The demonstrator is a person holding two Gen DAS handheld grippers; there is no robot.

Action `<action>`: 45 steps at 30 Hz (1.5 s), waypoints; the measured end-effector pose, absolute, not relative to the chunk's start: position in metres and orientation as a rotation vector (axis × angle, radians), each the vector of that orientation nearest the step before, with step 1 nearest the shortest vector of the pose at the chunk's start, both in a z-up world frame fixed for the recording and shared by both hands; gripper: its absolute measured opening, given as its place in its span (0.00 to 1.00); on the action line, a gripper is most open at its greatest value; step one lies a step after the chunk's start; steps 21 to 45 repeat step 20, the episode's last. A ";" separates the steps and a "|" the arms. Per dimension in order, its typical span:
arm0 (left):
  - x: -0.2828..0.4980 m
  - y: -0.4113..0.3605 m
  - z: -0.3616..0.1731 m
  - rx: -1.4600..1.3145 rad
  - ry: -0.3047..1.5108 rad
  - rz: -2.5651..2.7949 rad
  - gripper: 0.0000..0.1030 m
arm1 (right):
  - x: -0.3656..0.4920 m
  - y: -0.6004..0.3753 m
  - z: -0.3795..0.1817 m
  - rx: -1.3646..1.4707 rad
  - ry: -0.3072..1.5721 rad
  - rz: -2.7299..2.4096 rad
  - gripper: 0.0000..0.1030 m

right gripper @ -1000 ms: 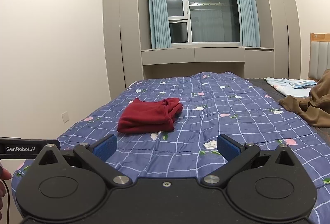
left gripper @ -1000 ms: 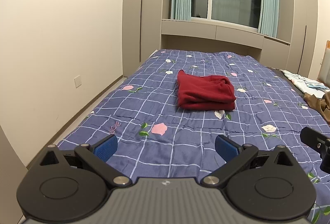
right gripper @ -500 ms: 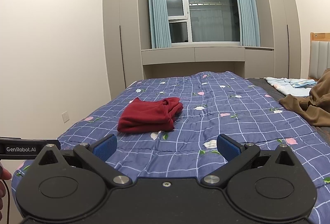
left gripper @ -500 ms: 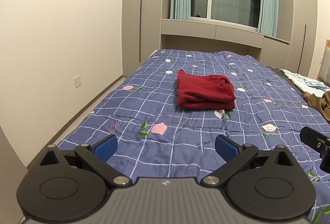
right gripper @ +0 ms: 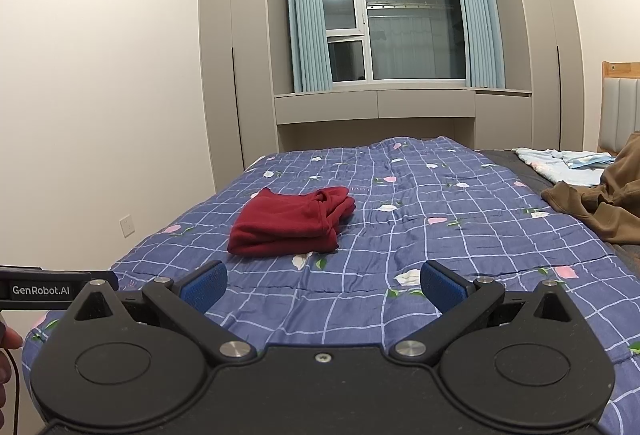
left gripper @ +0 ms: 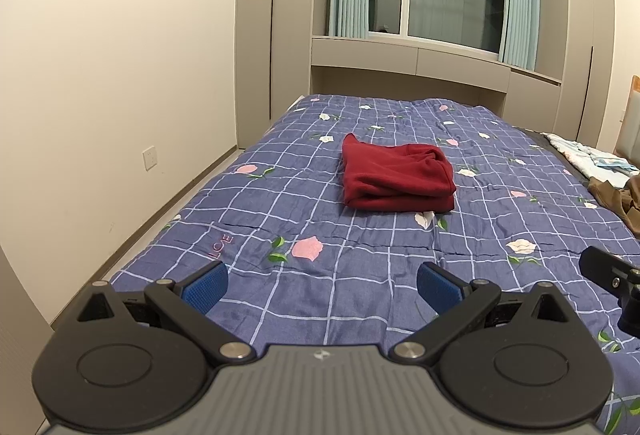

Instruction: Fold small clothes

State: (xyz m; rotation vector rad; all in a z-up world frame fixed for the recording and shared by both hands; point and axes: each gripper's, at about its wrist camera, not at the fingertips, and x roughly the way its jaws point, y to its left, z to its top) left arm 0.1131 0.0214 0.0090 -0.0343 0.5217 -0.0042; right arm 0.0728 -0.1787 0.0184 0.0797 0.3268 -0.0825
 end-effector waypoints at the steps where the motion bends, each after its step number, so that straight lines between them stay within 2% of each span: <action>1: 0.113 0.022 0.009 -0.035 0.522 -0.005 0.99 | 0.073 -0.179 0.018 0.080 0.327 -0.082 1.00; 45: 0.118 0.023 0.004 -0.018 0.538 0.007 1.00 | 0.079 -0.183 0.007 0.094 0.352 -0.081 1.00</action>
